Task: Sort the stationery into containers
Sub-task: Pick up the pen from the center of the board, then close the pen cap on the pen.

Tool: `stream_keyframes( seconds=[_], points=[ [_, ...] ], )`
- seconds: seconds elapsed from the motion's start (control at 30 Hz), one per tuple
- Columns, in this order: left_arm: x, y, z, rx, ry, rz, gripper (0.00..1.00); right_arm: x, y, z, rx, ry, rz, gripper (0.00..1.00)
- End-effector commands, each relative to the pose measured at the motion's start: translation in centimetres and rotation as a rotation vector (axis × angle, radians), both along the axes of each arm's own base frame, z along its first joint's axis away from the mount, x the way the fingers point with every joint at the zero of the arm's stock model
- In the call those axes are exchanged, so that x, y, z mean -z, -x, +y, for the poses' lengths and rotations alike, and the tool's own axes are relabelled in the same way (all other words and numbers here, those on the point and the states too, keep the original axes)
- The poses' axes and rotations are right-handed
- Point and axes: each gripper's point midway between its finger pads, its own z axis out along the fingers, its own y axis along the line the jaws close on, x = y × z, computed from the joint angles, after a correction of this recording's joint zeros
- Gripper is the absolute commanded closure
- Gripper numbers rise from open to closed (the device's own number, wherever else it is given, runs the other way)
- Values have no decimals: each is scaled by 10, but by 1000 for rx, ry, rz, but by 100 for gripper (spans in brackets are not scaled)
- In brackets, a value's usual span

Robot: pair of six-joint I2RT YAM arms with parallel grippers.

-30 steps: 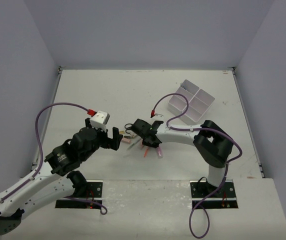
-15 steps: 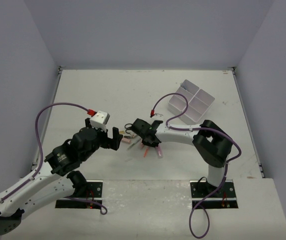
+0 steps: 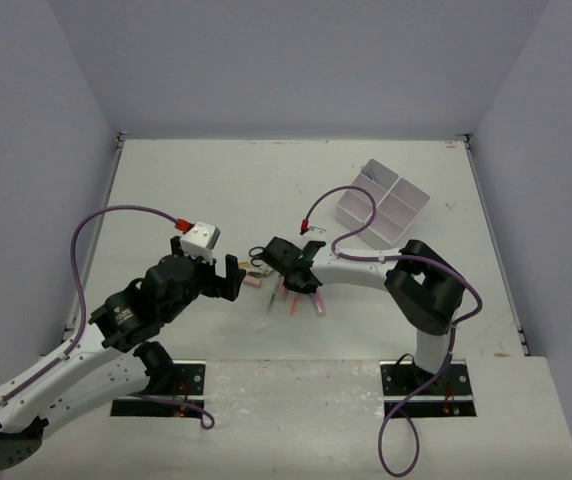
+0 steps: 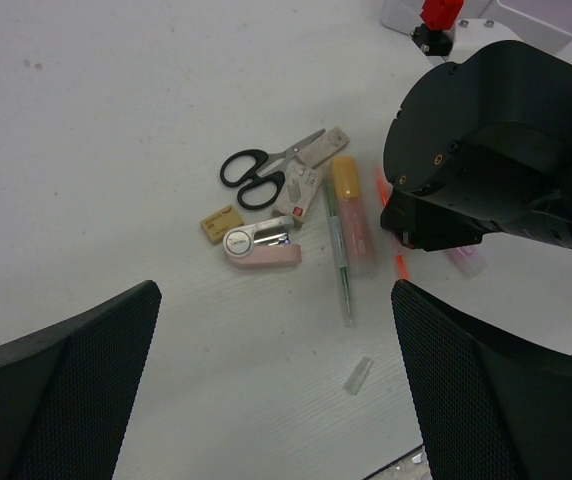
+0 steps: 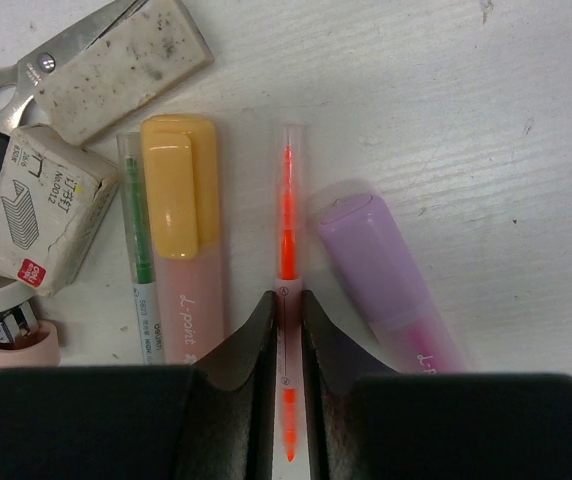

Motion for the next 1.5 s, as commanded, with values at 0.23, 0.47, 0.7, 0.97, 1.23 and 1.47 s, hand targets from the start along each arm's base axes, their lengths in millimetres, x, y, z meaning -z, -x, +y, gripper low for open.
stream_keyframes(
  seconds=[0.23,0.47,0.7,0.97,1.23,1.47],
  points=[
    [-2,-3,-1,0,-2,-22,0,-31,4,3,3,-52,-35,100],
    [-1,-3,-2,4,-1,-19,0,-77,6,-1,-20,-115,-122,100],
    [-3,4,-24,134,8,-5,0,-137,0,-35,-24,-126,-291,100],
    [38,17,-61,198,-6,210,0,-223,4,-103,-1,-133,-528,100],
    [82,61,-109,235,-161,275,9,-237,12,-127,-37,-125,-579,100],
    [105,91,-133,232,-245,319,28,-238,17,-141,-30,-129,-599,100]
  ],
)
